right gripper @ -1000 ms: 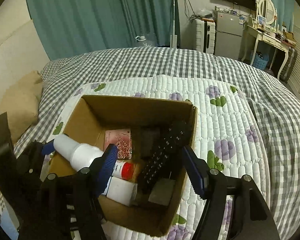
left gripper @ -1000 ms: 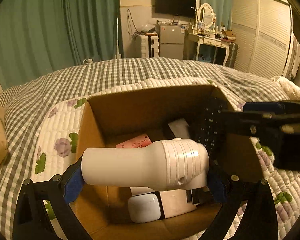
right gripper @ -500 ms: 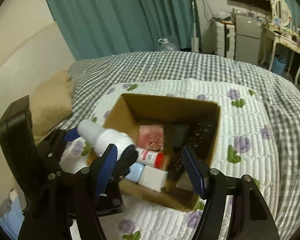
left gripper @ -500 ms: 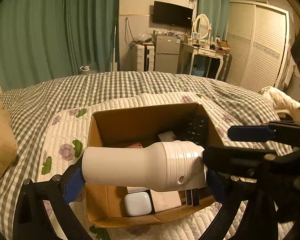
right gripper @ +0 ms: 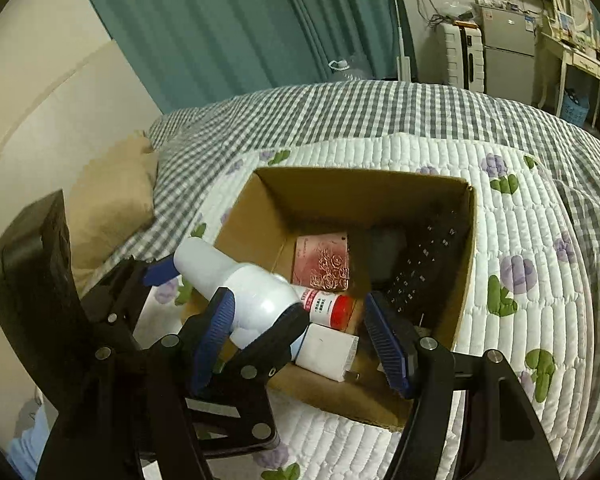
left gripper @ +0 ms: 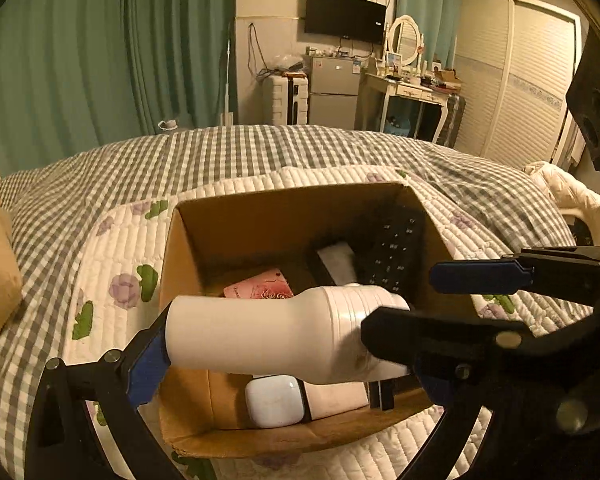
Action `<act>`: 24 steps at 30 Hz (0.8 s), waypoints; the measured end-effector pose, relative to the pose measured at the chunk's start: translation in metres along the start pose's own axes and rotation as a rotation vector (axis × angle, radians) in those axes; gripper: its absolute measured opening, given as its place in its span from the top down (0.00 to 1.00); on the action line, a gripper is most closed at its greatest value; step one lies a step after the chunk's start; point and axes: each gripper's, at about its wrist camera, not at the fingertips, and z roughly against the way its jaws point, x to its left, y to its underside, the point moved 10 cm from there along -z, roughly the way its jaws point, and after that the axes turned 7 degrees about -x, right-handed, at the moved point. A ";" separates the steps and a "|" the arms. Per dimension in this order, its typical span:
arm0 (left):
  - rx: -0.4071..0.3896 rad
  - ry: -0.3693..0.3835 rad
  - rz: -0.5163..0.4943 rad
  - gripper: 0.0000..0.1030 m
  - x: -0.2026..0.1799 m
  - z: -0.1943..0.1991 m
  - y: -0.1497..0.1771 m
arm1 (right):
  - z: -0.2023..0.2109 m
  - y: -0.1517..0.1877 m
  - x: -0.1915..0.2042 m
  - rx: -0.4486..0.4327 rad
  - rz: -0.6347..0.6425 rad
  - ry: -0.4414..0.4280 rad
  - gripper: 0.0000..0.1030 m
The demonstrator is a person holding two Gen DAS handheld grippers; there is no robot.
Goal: Organize rigid objects
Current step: 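Lower the hair dryer into the box and open both tools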
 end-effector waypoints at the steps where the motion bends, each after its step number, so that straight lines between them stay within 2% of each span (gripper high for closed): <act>1: 0.004 -0.001 -0.005 0.00 0.000 -0.002 0.002 | -0.003 0.001 -0.001 0.003 0.003 0.005 0.35; 8: -0.014 -0.002 -0.016 0.00 0.001 -0.006 0.006 | -0.018 0.010 -0.004 0.039 -0.006 -0.001 0.35; 10: -0.021 -0.018 -0.049 0.00 -0.001 -0.006 0.006 | -0.021 0.012 -0.004 0.041 0.001 0.007 0.34; 13: -0.023 -0.012 -0.039 0.00 0.000 -0.006 0.006 | -0.025 0.013 -0.005 0.043 -0.019 -0.004 0.32; 18: -0.022 -0.009 -0.053 0.00 -0.001 -0.006 0.008 | -0.026 0.009 -0.009 0.029 -0.028 0.024 0.29; 21: -0.030 0.054 -0.059 0.00 -0.012 -0.001 0.009 | -0.028 0.006 -0.009 0.030 -0.034 0.018 0.29; 24: -0.082 0.058 -0.092 0.00 -0.021 0.008 0.000 | -0.038 0.015 -0.009 0.078 -0.001 0.059 0.30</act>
